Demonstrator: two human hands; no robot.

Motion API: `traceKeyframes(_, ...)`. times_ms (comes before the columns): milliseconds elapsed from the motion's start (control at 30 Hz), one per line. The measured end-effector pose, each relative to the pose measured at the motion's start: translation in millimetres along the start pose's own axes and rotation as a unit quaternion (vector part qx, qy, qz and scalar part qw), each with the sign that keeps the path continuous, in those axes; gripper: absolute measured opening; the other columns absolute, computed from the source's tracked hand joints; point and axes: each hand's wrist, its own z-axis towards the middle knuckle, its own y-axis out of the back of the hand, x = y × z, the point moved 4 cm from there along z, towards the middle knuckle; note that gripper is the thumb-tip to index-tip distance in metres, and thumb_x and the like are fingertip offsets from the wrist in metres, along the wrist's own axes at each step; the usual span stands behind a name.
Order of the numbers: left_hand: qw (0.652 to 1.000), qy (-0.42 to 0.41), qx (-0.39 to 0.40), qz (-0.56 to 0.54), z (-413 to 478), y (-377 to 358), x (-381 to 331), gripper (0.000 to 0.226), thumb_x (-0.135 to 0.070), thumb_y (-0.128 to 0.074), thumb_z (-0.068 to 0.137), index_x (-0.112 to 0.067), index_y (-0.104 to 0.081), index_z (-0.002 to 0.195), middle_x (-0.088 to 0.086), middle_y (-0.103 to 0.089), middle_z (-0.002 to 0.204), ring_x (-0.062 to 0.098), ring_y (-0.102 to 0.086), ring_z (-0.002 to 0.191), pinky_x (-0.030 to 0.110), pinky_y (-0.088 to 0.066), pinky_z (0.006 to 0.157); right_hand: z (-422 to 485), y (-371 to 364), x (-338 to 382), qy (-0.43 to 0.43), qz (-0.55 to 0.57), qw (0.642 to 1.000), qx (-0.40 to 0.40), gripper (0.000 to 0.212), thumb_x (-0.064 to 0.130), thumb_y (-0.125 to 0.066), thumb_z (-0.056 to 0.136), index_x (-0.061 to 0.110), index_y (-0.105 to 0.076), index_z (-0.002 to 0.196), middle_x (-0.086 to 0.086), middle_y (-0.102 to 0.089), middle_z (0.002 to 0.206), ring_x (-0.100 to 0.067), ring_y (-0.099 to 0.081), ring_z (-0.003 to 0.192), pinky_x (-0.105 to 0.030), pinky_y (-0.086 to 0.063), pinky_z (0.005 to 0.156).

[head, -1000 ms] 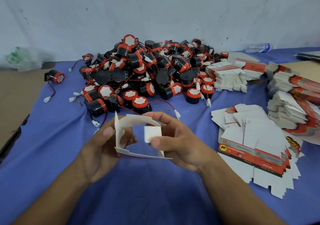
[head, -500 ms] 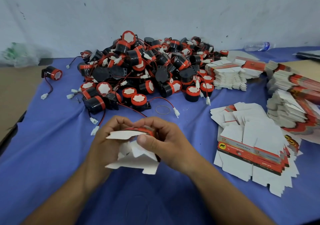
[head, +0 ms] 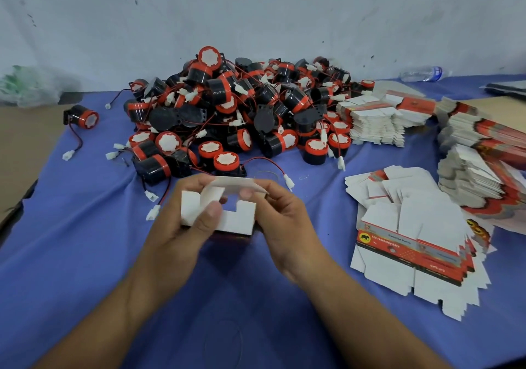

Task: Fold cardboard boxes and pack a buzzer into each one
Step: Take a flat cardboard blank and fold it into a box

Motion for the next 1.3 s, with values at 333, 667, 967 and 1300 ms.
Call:
traceKeyframes(333,0.996,0.069,-0.031,-0.039,6.9,10.8,15.1,0.02,-0.028,-0.053,0.09,-0.031,-0.062,0.108,-0.006,-0.068,0.104,0.014,-0.063,0.093,0.034,-0.052,0.081,-8.2,-13.9,-7.2,0.026,-0.078,0.995,0.057,0.031,0.021,-0.062,0.081,0.034,-0.064,0.108,0.007,-0.068,0.103,-0.006,-0.063,0.091,-0.024,-0.053,0.078)
traceKeyframes(667,0.962,-0.08,-0.043,0.259,-5.7,-0.8,-1.4,0.092,-0.058,-0.065,0.07,-0.022,-0.031,0.148,-0.011,-0.042,0.145,0.01,-0.042,0.136,0.039,-0.042,0.108,-2.7,-10.1,-8.1,0.003,0.0,0.999,0.048,0.025,0.05,-0.069,0.082,0.037,-0.064,0.103,0.007,-0.067,0.09,-0.008,-0.06,0.077,-0.02,-0.05,0.065)
traceKeyframes(967,0.912,-0.18,-0.004,0.368,-2.9,-5.1,-10.2,0.075,-0.038,-0.064,0.073,0.004,-0.05,0.134,0.01,-0.048,0.137,0.004,-0.039,0.13,0.01,-0.03,0.106,2.9,3.4,-4.6,-0.057,-0.063,0.995,0.055,0.045,0.067,-0.064,0.076,0.025,-0.062,0.094,0.006,-0.07,0.09,-0.009,-0.064,0.089,-0.035,-0.051,0.092)
traceKeyframes(1300,0.907,-0.186,-0.017,0.378,-4.7,-9.6,-3.6,0.073,-0.036,-0.065,0.075,0.012,-0.053,0.129,0.018,-0.052,0.135,0.019,-0.047,0.127,0.014,-0.032,0.109,-3.4,-4.3,14.9,0.106,-0.349,0.931,0.012,0.035,0.032,-0.061,0.092,0.028,-0.059,0.126,0.018,-0.064,0.115,0.0,-0.056,0.106,-0.02,-0.048,0.089)
